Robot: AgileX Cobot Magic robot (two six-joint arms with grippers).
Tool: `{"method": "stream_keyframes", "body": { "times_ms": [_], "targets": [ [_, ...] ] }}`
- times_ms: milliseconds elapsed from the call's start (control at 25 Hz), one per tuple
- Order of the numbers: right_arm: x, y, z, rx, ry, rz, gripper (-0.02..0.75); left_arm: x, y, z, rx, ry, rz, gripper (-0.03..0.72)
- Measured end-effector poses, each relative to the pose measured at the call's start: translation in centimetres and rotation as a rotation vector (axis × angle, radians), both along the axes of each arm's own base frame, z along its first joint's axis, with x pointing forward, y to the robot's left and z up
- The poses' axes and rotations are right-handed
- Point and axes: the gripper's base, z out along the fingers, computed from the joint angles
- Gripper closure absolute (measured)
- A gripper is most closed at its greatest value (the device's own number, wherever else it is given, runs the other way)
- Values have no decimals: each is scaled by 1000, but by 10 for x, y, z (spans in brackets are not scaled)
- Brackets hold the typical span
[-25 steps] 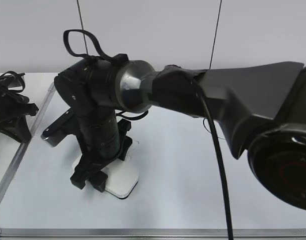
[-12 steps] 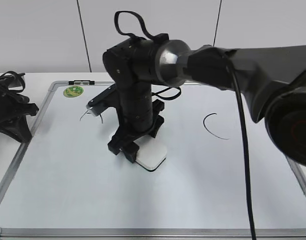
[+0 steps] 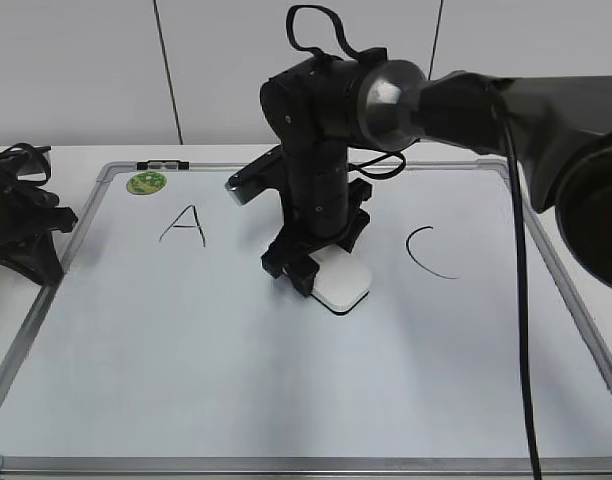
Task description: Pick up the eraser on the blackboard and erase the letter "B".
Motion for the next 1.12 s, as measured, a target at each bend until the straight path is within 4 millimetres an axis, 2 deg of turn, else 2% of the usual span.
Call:
{"method": "stream_keyframes", "body": {
  "times_ms": [200,400,560,760,840,960,1120],
  "targets": [
    [2,-3,0,-10,-7,-6,210,0,0,0,1,1,1,652],
    [8,-2,10,13,-37,-14,210,-2,1,1,6,22,-7,652],
    [11,0,36,54,-97,-16,210,-2,1,1,10,29,-10,652],
    [10,-9,76,93,-168,-29,210,-2,1,1,11,30,-11,651],
    [14,-18,84,99,-181,-52,210,-2,1,1,12,30,-12,651],
    [26,-44,90,110,-190,-128,210,-2,1,1,12,30,-12,651],
    [48,-98,95,149,-180,-275,210,-2,1,1,12,30,-12,651]
  ]
}}
